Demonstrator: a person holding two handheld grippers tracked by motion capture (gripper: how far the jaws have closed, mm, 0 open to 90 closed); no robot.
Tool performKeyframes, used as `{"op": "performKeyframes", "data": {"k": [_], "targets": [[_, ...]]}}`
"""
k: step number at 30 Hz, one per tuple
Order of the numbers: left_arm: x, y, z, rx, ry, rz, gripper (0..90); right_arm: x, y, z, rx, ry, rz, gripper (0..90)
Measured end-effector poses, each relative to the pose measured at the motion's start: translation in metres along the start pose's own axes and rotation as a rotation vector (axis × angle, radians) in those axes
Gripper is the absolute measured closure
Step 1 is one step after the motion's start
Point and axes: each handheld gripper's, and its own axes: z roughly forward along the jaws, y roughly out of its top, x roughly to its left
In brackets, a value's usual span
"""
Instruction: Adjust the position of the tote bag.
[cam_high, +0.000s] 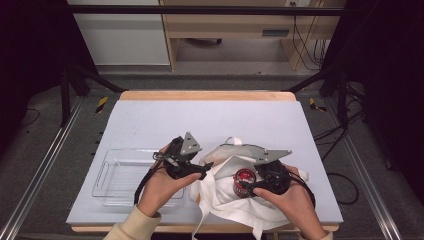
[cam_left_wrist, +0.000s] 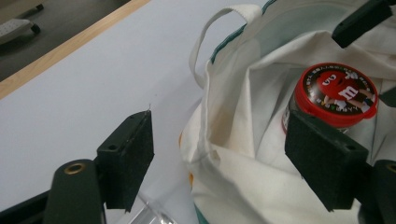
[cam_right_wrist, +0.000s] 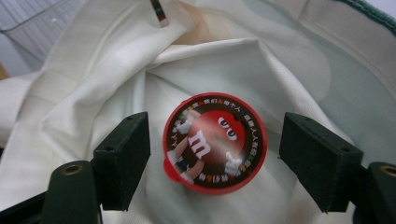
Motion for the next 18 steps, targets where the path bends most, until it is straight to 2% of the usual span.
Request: {"op": "performKeyframes", "data": {"k": [6,11,18], "targets": [[0.007,-0.021,-0.012,-0.001,0.013,-0.031,19.5,0.001,0.004,0.019,0.039,-0.005,0.012,23.1],[0.012,-0.028,-0.016,0.037,0.054,-0.018,17.9,0.001,0.004,0.03,0.068,-0.021,0.021,21.5],[0.008,-0.04,-0.023,0.052,0.051,-0.021,17.1,0.001,0.0,0.038,0.115,-0.022,0.014,23.2]]}}
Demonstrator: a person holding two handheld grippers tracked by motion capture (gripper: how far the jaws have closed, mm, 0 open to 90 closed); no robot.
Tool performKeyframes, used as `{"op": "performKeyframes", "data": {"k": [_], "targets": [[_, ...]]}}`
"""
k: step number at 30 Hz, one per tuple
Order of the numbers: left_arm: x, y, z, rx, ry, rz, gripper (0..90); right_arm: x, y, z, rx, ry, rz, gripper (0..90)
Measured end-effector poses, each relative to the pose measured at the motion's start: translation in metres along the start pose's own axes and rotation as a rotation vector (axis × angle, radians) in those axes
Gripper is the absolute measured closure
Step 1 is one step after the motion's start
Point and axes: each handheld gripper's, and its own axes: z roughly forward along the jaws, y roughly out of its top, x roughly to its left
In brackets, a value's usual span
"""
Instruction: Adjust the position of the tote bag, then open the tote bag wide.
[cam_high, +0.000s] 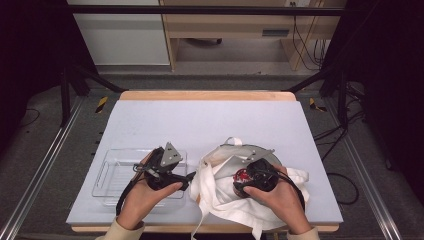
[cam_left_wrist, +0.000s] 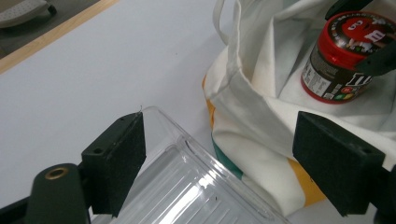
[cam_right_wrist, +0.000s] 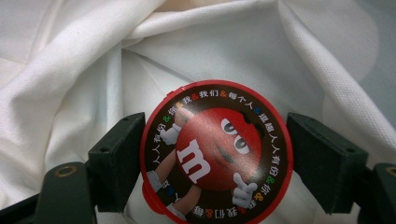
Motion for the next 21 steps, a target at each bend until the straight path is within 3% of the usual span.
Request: {"op": "performKeyframes", "data": {"k": [5,12,21], "targets": [[0.0,-0.005,0.003,0.018,-0.004,-0.004,17.1,0.001,0.0,0.002,0.003,-0.001,0.01,24.9],[0.005,-0.005,0.0,0.005,-0.008,-0.017,17.1,0.002,0.0,0.002,0.012,-0.014,0.008,25.7],[0.012,-0.002,-0.015,-0.016,0.016,-0.022,16.6,0.007,0.004,-0.014,-0.048,-0.009,0.005,25.7]]}}
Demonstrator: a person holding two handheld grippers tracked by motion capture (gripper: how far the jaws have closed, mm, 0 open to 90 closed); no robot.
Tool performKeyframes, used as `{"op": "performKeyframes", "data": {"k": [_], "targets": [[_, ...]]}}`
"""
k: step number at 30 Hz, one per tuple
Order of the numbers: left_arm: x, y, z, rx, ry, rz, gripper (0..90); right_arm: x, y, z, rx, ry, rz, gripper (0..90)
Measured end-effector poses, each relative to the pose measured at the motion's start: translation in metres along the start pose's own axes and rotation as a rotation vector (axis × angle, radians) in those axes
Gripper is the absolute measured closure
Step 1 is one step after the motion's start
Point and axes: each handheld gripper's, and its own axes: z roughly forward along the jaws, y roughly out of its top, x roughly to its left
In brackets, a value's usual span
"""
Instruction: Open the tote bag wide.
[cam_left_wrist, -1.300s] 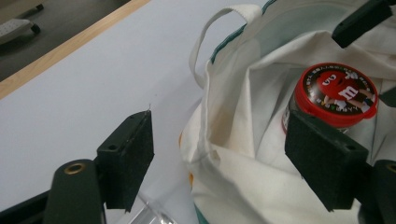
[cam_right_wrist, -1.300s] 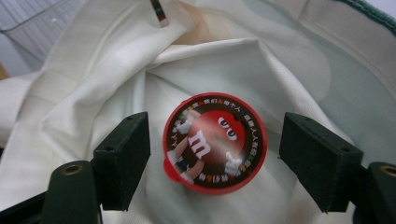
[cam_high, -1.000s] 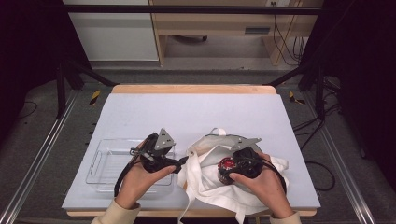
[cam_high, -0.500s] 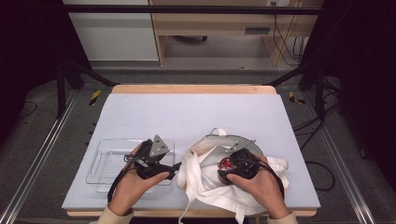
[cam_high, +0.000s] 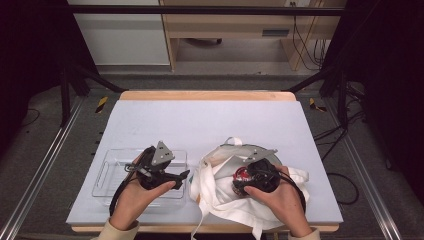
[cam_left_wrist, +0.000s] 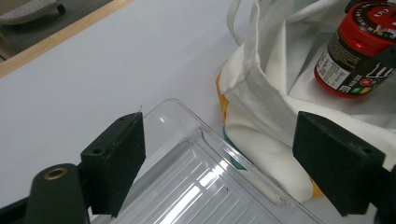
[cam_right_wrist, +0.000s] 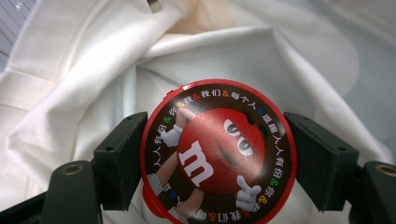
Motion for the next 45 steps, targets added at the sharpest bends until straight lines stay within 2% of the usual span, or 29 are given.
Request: {"op": "performKeyframes", "data": {"k": [3,7,23,28,34,45], "targets": [[0.006,-0.002,-0.004,-0.014,0.004,-0.021,15.9,0.004,0.004,-0.007,-0.014,-0.001,-0.007,25.7],[0.012,-0.005,-0.004,-0.009,0.009,-0.036,14.5,0.008,0.007,-0.013,-0.025,-0.006,-0.024,25.7],[0.028,-0.016,-0.009,0.019,0.021,-0.05,9.7,0.014,0.016,-0.035,-0.08,-0.02,-0.037,25.7],[0.032,-0.021,-0.012,0.034,0.021,-0.046,7.7,0.018,0.022,-0.039,-0.086,-0.03,-0.043,25.7],[0.04,-0.027,-0.013,0.036,0.035,-0.076,7.4,0.02,0.032,-0.041,-0.068,-0.031,-0.056,25.7],[0.049,-0.033,-0.021,0.034,0.039,-0.087,7.4,0.022,0.056,-0.045,-0.063,-0.026,-0.08,25.7]]}}
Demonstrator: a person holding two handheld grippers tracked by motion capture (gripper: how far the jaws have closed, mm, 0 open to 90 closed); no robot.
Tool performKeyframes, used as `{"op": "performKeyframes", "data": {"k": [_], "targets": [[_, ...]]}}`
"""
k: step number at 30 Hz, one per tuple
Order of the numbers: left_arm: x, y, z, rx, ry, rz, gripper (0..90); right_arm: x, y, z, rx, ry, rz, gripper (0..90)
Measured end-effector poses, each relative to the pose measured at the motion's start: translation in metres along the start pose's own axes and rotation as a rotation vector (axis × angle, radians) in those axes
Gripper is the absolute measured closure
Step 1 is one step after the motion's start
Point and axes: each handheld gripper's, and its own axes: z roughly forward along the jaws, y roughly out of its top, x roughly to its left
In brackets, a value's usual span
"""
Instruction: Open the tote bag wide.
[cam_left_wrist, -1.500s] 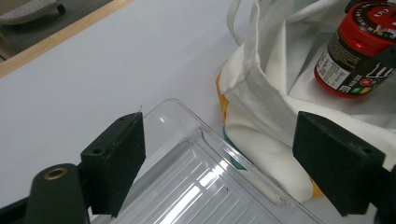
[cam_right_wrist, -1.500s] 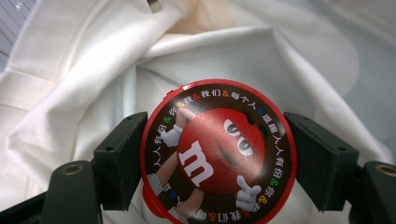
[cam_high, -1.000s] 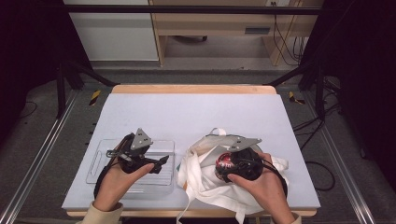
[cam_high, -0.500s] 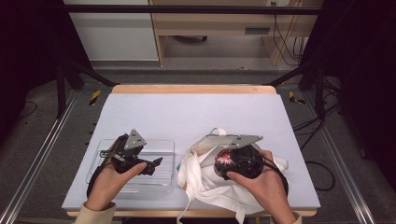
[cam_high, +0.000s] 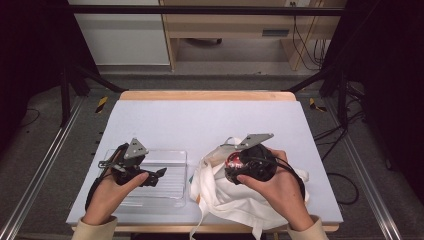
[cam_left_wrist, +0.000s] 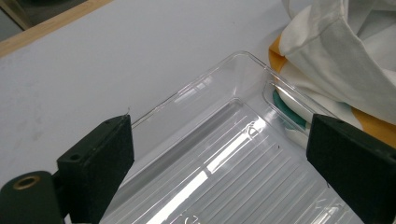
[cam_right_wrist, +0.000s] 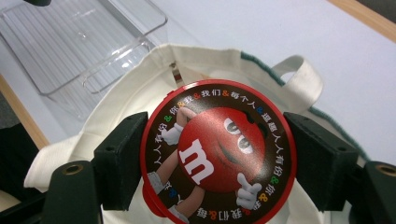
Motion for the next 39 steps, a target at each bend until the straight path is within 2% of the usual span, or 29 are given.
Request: {"op": "performKeyframes", "data": {"k": [3,15,30,35,39], "targets": [[0.003,-0.001,-0.003,-0.005,0.004,-0.007,7.4,0.001,0.007,-0.001,0.001,-0.012,-0.012,25.7],[0.019,-0.007,-0.013,-0.016,0.016,-0.041,7.2,0.01,0.034,0.003,-0.026,0.013,-0.044,25.8],[0.035,-0.013,-0.026,-0.045,0.032,-0.079,7.2,0.019,0.056,0.014,-0.047,0.044,-0.066,25.8],[0.038,-0.015,-0.028,-0.041,0.033,-0.078,7.2,0.023,0.063,0.021,-0.054,0.055,-0.073,25.8],[0.041,-0.016,-0.031,-0.05,0.048,-0.09,7.3,0.025,0.065,0.026,-0.056,0.059,-0.081,25.8]]}}
